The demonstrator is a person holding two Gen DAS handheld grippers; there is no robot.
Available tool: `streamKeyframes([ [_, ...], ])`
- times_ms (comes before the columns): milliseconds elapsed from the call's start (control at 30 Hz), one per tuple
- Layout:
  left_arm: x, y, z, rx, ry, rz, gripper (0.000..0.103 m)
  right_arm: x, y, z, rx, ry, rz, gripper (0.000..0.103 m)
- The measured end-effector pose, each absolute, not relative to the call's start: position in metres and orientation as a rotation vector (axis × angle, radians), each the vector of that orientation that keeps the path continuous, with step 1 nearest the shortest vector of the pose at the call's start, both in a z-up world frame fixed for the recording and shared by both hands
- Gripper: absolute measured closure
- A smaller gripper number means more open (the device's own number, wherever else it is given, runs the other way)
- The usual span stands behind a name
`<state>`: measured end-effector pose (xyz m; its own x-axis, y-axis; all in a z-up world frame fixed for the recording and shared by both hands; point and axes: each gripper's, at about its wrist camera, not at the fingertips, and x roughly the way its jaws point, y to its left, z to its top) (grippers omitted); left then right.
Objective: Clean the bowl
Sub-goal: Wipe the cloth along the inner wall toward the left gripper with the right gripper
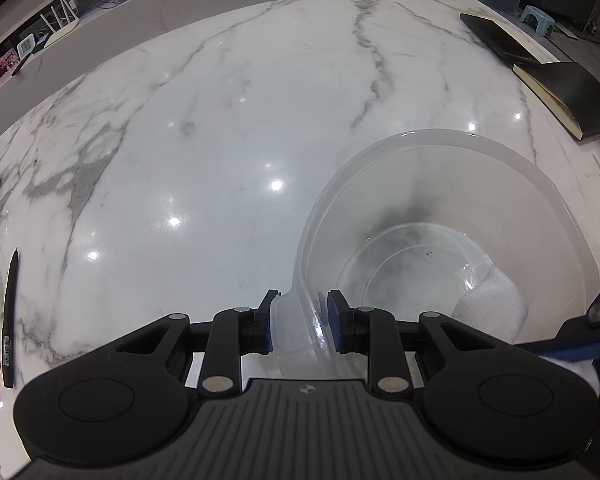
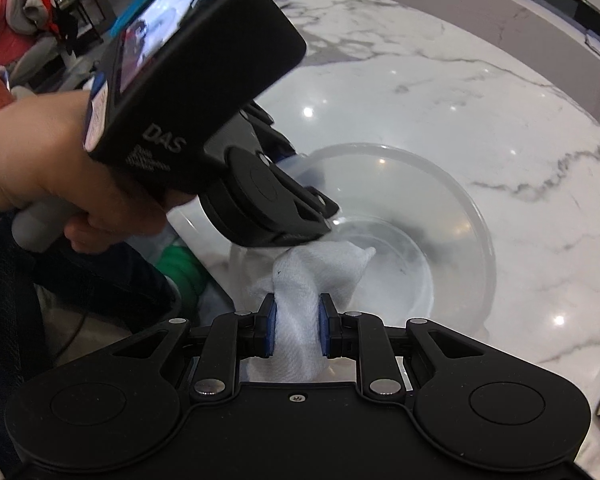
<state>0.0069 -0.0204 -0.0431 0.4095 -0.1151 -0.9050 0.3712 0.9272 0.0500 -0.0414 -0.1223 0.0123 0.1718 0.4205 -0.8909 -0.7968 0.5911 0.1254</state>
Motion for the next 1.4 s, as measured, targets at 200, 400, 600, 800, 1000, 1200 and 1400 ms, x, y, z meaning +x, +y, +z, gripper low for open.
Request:
streamKeyframes([
  [200,0.008,-0.018,-0.043,0.255,1.112,-0.311,0.079,-0.041,-0.116,0.013,-0.365,1.059,0.918,0.084],
  [400,0.008,-0.018,-0.043,0.259,1.111,-0.310,0.079,-0.042,-0.112,0.011,-0.392,1.060,0.930,0.084],
  [600,0.008,-0.018,-0.043,0.258,1.111,-0.311,0.079,-0.048,-0.120,0.015,-0.460,1.078,0.920,0.084],
  [800,0.009,-0.017,-0.043,0.254,1.115,-0.315,0.079,-0.050,-0.128,0.015,-0.538,1.085,0.890,0.084],
  [1000,0.008,-0.018,-0.043,0.257,1.115,-0.318,0.079,-0.047,-0.131,0.009,-0.609,1.082,0.821,0.084],
  [1200,0.008,-0.018,-0.043,0.257,1.116,-0.320,0.080,-0.039,-0.135,0.003,-0.649,1.071,0.731,0.084],
  [1400,0.008,-0.019,-0.044,0.265,1.117,-0.322,0.080,-0.030,-0.140,0.001,-0.676,1.033,0.629,0.085],
])
